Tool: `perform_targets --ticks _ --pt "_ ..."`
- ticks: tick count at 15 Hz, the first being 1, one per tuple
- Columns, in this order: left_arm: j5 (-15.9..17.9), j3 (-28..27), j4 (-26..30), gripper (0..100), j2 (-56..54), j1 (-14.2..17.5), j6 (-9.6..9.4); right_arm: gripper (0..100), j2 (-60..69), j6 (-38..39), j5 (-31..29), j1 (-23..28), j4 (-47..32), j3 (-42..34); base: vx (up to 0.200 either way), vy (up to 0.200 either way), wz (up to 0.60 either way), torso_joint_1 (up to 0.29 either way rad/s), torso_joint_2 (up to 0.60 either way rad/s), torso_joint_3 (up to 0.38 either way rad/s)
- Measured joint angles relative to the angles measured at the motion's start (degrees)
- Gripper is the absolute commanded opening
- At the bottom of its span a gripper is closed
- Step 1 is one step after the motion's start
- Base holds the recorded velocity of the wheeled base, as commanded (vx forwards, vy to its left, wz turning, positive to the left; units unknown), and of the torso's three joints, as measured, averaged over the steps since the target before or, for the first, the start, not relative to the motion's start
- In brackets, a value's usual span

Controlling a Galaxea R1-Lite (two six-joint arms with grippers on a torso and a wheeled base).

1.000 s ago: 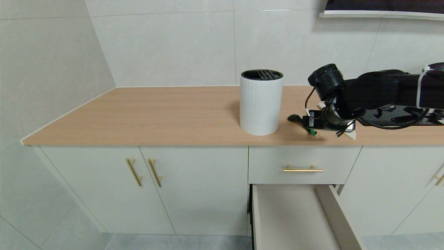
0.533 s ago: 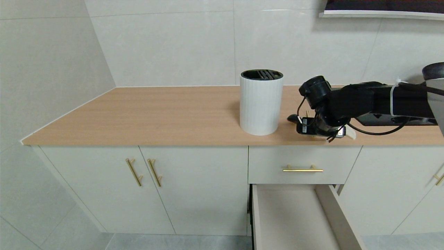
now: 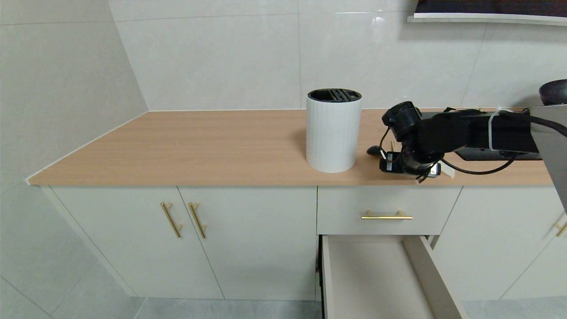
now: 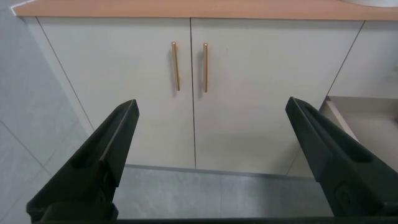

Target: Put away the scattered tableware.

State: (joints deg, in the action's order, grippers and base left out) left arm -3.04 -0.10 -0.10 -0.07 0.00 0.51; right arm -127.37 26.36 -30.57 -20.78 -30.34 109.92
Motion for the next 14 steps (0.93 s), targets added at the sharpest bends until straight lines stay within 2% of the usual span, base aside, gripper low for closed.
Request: perform_targets --ticks 10,11,14 --pt "0.0 0.0 0.0 100 0.0 0.0 0.00 100 -1.1 0.0 0.3 0.8 1.0 0.7 0.000 0.000 0.00 0.000 0.00 0.000" --pt "0.0 0.0 0.0 100 0.0 0.0 0.00 0 -1.3 0.0 0.2 0.9 1.0 1.0 0.000 0.000 0.00 0.000 0.00 0.000" --pt "0.0 0.0 0.0 100 0.0 0.0 -0.02 0 -1.7 0.1 0.3 1.0 1.0 1.4 0.000 0.000 0.00 0.000 0.00 0.000"
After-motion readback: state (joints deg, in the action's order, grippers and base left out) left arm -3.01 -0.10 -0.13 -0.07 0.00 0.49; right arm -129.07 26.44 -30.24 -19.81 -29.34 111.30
